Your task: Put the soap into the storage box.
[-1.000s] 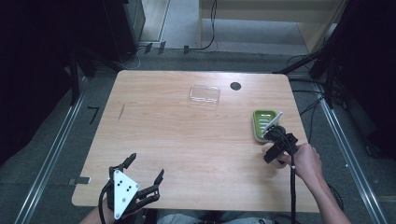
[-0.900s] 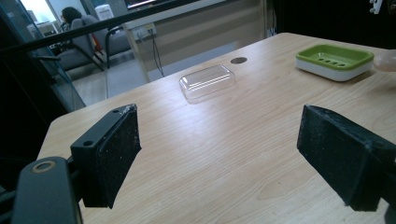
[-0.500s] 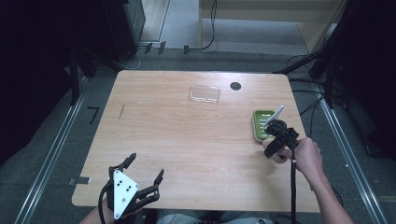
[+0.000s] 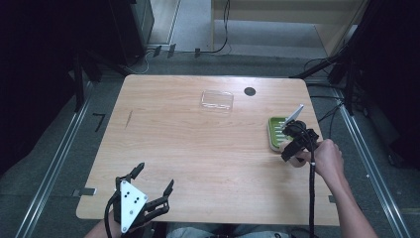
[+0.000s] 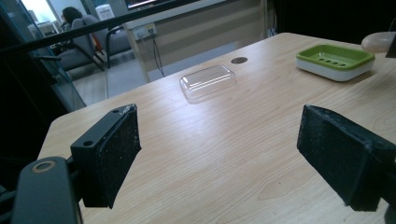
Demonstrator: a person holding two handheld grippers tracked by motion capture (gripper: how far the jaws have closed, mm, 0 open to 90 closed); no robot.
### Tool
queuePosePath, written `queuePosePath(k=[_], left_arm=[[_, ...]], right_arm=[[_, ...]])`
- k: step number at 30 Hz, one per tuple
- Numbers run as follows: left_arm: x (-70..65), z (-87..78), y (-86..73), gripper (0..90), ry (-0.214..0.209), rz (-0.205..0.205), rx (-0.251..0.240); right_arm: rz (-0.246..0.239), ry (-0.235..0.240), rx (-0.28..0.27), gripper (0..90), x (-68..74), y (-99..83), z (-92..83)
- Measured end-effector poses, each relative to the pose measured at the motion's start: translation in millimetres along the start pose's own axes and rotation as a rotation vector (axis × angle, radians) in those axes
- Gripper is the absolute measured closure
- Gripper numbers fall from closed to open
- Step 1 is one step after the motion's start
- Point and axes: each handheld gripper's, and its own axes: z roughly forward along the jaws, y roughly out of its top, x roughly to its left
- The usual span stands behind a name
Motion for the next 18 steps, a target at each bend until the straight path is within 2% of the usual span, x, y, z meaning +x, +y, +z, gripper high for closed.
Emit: queuePosePath(k=[11, 14, 18], left_arm=[[0.1, 0.0, -0.1, 13.9, 0.000, -0.001, -0.002], [0.2, 0.1, -0.2, 13.9, 0.000, -0.002, -0.002], [0.3, 0.1, -0.1, 13.9, 0.000, 0.000, -0.002]], right_arm=[[0.010, -0.006, -0.007, 33.4, -6.1, 12.7, -4.4], [0.017, -0.020, -0.007, 33.4, -7.3, 15.2, -6.3], [0.025, -0.011, -0.012, 33.4, -10.4, 18.3, -8.4]])
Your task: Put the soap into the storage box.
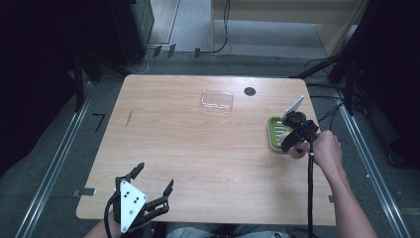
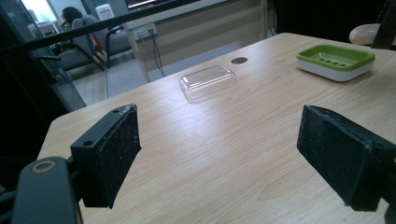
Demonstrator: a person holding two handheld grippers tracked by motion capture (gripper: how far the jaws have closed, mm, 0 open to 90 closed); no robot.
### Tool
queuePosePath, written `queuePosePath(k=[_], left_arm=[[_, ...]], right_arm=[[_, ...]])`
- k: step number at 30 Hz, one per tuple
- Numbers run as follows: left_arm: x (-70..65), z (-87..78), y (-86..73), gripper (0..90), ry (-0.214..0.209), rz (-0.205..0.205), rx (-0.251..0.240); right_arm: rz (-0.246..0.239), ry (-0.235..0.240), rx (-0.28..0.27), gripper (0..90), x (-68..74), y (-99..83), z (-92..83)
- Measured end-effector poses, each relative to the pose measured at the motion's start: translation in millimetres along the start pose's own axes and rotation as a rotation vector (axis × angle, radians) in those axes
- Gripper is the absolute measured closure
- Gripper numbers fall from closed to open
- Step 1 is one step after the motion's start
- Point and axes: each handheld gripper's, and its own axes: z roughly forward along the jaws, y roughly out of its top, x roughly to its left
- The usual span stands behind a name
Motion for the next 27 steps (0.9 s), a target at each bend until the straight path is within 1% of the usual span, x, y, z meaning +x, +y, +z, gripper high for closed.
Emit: queuePosePath(k=[4, 6, 7, 12, 14, 16, 27], left_arm=[[-0.2, 0.0, -0.1, 13.9, 0.000, -0.003, -0.001], [-0.1, 0.0, -0.1, 13.9, 0.000, -0.003, -0.001], [0.0, 0.0, -0.1, 13.9, 0.000, -0.003, 0.000], [0.0, 0.0, -0.1, 13.9, 0.000, -0.002, 0.000], [0.1, -0.1, -0.1, 13.9, 0.000, -0.002, 0.000], [0.2, 0.0, -0.1, 13.9, 0.001, -0.002, 0.000], [0.3, 0.0, -0.2, 13.9, 0.001, -0.003, 0.000]], right_arm=[[-0.005, -0.003, -0.002, 33.4, -1.9, 3.5, -0.1], [0.006, -0.002, -0.002, 33.4, -2.7, 5.6, -1.3], [-0.002, -0.004, -0.010, 33.4, -3.7, 6.6, -1.4], [0.003, -0.006, -0.013, 33.4, -5.1, 11.8, -3.2], [0.004, -0.001, -0.017, 33.4, -5.9, 14.1, -3.2], [0.011, 0.018, -0.025, 33.4, -7.4, 16.3, -3.0], [0.039, 0.025, -0.035, 33.4, -13.8, 26.9, -1.6]])
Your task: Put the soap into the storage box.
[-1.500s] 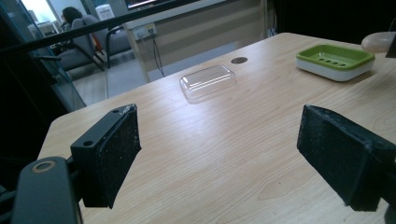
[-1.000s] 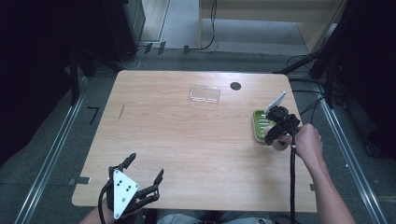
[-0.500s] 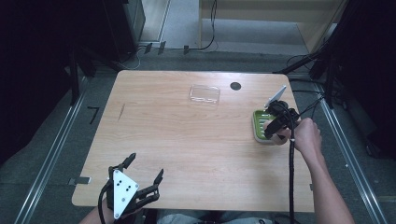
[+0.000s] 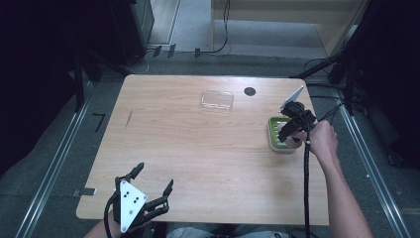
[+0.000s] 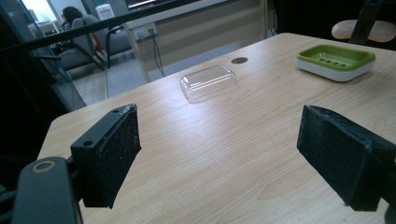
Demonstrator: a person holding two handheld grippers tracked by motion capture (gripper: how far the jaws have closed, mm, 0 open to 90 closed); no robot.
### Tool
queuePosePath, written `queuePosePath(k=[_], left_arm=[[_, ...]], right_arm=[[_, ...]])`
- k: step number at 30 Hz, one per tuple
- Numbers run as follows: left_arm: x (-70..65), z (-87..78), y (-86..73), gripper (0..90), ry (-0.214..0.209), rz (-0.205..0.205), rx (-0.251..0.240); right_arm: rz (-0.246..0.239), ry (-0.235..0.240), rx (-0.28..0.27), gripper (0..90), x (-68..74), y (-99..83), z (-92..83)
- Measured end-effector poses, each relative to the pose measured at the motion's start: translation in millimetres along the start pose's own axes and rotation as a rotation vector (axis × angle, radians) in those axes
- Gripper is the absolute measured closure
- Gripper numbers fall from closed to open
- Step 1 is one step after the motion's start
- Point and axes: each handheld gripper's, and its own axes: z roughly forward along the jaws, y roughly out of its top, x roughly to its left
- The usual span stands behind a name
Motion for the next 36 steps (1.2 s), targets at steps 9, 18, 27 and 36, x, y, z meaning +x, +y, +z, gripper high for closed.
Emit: queuePosePath(k=[9, 18, 27, 36], left_arm=[[0.4, -0.1, -0.1, 13.9, 0.001, -0.002, 0.001], [0.2, -0.1, -0.2, 13.9, 0.000, -0.001, 0.001], [0.5, -0.1, -0.2, 13.9, 0.002, -0.002, 0.001], [0.5, -0.2, -0.2, 13.9, 0.003, -0.002, 0.002]], right_arm=[[0.033, 0.007, -0.015, 33.4, -1.4, 10.9, 3.6], [0.066, 0.024, -0.035, 33.4, -6.9, 17.2, 7.2], [0.119, 0.029, -0.052, 33.4, -10.8, 22.5, 15.2], [0.164, 0.036, -0.065, 33.4, -15.1, 23.5, 21.4]])
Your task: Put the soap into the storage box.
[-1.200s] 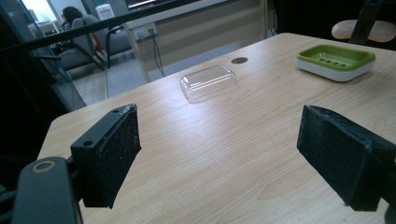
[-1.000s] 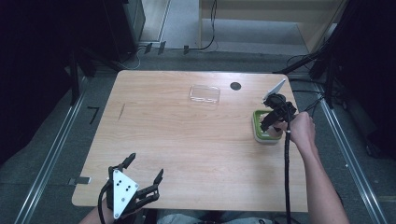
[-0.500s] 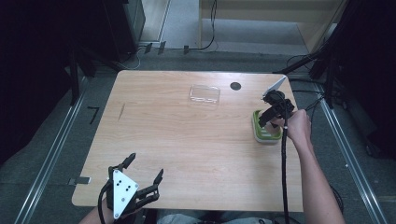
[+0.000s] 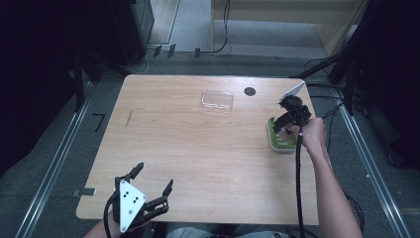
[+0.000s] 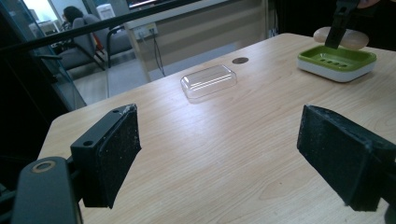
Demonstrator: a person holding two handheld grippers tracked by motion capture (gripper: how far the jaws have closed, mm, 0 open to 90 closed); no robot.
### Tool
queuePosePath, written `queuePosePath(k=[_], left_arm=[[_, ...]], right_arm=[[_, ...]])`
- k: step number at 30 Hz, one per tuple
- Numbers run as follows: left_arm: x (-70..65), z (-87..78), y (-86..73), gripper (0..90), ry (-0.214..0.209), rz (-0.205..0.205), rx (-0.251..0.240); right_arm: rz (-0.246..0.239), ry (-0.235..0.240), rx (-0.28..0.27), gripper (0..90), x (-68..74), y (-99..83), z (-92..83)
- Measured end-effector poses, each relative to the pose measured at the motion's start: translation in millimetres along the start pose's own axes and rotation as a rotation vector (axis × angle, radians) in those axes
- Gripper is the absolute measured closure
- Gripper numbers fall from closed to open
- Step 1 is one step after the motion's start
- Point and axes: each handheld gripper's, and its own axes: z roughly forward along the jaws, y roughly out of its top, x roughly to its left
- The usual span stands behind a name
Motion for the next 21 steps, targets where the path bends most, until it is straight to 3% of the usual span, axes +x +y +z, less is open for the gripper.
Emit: queuePosePath(k=[11, 21], left_arm=[[-0.1, -0.1, 0.0, 13.9, -0.001, 0.003, 0.000], [-0.1, -0.2, -0.1, 13.9, -0.001, 0.001, -0.001]], right_arm=[[0.065, 0.009, -0.012, 33.4, -5.5, -0.2, 10.5], [0.083, 0.004, -0.007, 33.3, -6.0, 0.0, 21.0]])
